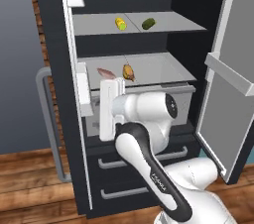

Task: Gather the cucumber and corn from the fridge and place them on a tray on the dining counter. Then gather the chicken drumstick and steak from the fridge and place them on the other tray.

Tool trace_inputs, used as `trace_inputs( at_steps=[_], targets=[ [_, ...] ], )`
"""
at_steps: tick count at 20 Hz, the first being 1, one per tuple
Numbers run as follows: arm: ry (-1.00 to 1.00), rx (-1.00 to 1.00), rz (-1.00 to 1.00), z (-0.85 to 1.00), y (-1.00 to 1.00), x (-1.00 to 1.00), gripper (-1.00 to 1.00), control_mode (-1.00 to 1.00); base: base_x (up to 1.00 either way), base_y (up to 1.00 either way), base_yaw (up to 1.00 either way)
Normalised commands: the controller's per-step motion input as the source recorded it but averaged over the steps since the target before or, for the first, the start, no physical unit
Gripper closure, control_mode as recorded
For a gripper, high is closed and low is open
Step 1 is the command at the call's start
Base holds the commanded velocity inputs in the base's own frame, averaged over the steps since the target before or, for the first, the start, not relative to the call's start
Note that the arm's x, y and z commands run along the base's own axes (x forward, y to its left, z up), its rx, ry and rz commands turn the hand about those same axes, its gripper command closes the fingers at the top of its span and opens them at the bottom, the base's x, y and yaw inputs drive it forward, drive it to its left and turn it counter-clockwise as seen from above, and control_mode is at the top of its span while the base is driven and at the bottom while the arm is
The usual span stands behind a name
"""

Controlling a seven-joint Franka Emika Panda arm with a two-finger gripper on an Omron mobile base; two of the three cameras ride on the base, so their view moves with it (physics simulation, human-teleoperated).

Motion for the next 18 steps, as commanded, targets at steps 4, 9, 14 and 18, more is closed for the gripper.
trace_inputs(
  at_steps=[4, 9, 14, 18],
  targets=[
    [0.02, 0.00, -0.11, 0.10, -1.00, -0.55, -1.00, -1.00, 0.00, 0.00, 0.00],
    [-0.02, -0.19, -0.13, 0.15, -0.94, -0.07, -1.00, -1.00, 0.00, 0.00, 0.00],
    [-0.01, -0.57, -0.05, 0.06, -0.58, 0.19, -1.00, -1.00, 0.00, 0.00, 0.00],
    [-0.02, -0.53, 0.06, -0.11, -0.62, 0.47, -1.00, -1.00, 0.00, 0.00, 0.00]
  ],
)
